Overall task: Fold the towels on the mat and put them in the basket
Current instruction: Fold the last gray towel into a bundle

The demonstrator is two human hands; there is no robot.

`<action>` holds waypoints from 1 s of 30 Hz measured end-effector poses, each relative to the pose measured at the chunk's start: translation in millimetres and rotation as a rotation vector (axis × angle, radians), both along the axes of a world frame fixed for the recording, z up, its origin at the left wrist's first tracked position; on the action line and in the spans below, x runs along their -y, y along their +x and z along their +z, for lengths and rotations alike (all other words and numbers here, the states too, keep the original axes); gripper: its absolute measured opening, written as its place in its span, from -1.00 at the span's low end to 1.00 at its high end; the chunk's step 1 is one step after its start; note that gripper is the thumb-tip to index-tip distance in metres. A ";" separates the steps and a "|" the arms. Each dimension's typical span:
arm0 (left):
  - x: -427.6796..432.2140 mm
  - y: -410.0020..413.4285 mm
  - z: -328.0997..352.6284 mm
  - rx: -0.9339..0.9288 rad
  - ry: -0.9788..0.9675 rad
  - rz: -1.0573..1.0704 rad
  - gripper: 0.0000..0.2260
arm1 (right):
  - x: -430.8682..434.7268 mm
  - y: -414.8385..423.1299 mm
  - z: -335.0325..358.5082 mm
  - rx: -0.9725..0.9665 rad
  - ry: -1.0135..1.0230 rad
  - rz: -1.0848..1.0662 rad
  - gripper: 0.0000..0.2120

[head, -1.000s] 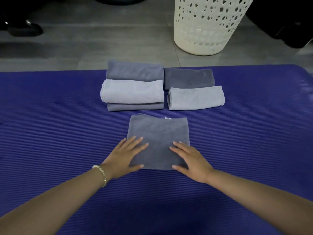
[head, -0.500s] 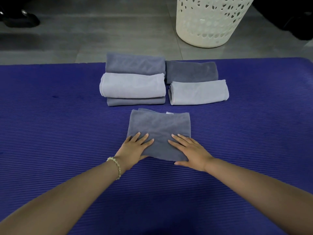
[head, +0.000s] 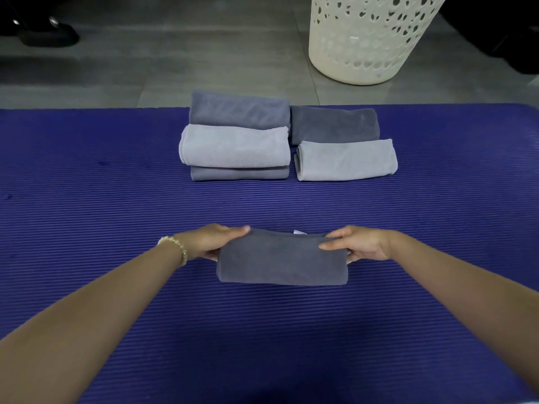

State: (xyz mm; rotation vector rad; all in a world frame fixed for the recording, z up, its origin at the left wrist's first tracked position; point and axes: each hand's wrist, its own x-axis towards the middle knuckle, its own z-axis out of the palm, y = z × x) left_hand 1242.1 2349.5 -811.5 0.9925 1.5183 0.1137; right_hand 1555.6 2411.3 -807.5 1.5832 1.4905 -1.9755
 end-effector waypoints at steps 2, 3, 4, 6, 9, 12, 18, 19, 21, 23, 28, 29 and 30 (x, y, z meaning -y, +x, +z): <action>11.5 -7.2 -8.7 0.099 0.015 0.191 -0.46 | 4.9 2.7 -13.1 -0.031 0.038 -0.181 -0.70; 17.8 -8.7 -11.4 0.132 0.022 0.219 -0.43 | 8.0 2.3 -17.7 -0.043 0.048 -0.254 -0.70; 23.4 -9.0 -13.4 0.143 0.034 0.227 -0.41 | 10.8 1.5 -20.9 -0.050 0.059 -0.310 -0.70; 31.8 -7.1 -17.9 0.095 0.093 0.239 -0.42 | 16.7 -3.1 -22.3 -0.059 0.078 -0.384 -0.75; 35.3 0.2 -25.7 -0.028 0.162 0.288 -0.53 | 21.8 -7.7 -21.3 -0.049 0.126 -0.448 -0.72; 30.9 6.6 -30.9 -0.096 0.181 0.385 -0.50 | 24.8 -7.3 -20.8 -0.053 0.187 -0.456 -0.41; 20.0 12.0 -26.9 -0.104 0.144 0.462 -0.63 | 35.6 -10.7 -26.6 0.021 0.428 -0.357 -0.65; 18.7 11.7 -26.1 -0.104 0.128 0.462 -0.64 | 35.3 -11.0 -29.0 0.041 0.471 -0.335 -0.67; 17.2 11.7 -26.1 -0.134 0.121 0.456 -0.63 | 31.0 -11.2 -31.1 0.111 0.624 -0.226 -0.72; 16.8 12.6 -24.3 -0.198 0.118 0.427 -0.59 | 25.8 -14.1 -27.5 0.157 0.788 -0.091 -0.70; 13.9 10.8 -14.1 -0.255 -0.083 0.258 -0.40 | 19.7 -39.8 -13.1 0.185 0.744 0.337 -0.25; 13.2 10.6 -12.7 -0.226 -0.124 0.267 -0.37 | 19.8 -44.8 -13.5 0.210 0.691 0.410 -0.21; 12.7 10.4 -13.0 -0.178 -0.154 0.290 -0.34 | 20.2 -49.4 -13.7 0.234 0.659 0.468 -0.18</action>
